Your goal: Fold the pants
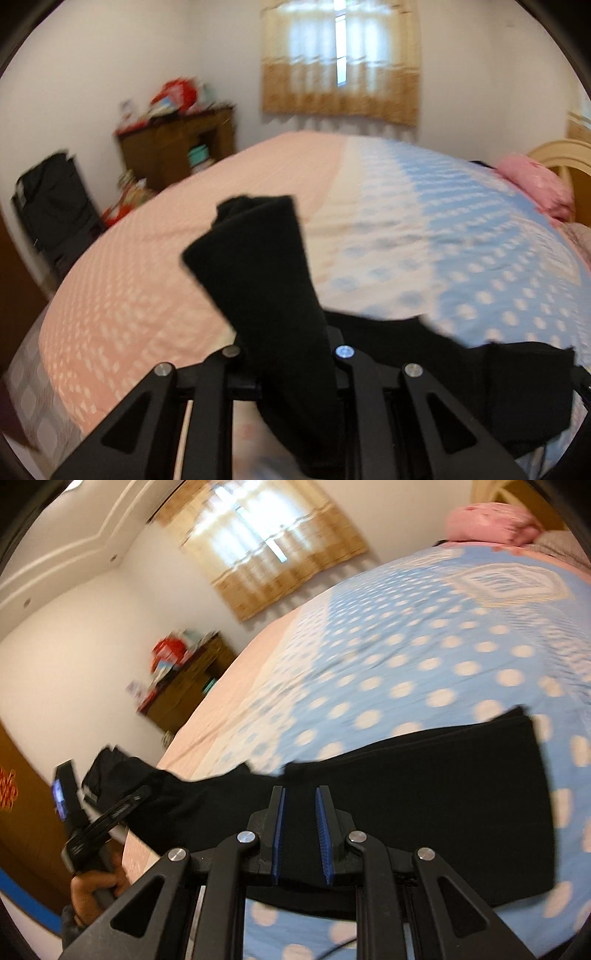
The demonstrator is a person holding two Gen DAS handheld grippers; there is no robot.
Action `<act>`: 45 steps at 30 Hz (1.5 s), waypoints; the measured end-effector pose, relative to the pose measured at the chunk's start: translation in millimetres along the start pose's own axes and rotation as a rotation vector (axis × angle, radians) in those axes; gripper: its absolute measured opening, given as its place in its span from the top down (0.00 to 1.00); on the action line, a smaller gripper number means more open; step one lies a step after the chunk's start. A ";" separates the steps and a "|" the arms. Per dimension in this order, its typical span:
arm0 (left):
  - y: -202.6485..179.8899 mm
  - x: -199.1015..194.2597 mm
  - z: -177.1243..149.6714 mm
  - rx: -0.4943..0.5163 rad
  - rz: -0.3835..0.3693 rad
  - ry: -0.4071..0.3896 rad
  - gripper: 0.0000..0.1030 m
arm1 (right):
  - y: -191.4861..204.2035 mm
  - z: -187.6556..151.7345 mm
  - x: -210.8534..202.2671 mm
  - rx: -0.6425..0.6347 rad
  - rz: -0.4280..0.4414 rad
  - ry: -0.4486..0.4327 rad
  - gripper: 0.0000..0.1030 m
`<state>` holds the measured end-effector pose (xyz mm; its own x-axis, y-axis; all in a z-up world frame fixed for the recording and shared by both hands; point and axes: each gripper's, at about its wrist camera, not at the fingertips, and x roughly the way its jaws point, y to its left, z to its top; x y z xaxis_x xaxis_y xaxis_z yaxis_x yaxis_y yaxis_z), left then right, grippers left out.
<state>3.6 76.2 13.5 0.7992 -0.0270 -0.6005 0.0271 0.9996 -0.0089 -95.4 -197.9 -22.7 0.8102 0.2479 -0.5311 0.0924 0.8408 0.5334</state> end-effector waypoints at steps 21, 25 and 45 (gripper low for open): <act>-244.8 -56.7 -86.1 0.515 -0.420 -0.049 0.83 | -121.2 19.9 -108.9 0.243 -0.220 -0.204 0.83; -262.2 -57.1 -102.4 0.560 -0.472 -0.033 0.83 | -138.0 19.5 -119.0 0.278 -0.243 -0.209 0.83; -105.2 -65.1 -31.7 0.417 -0.521 0.004 0.06 | -53.3 4.0 -124.6 -0.164 -0.235 -0.029 0.60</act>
<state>-70.3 -26.9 28.1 0.6166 -0.5046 -0.6043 0.6395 0.7688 0.0105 -198.9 -275.5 17.6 0.7944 0.0254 -0.6069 0.1863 0.9408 0.2832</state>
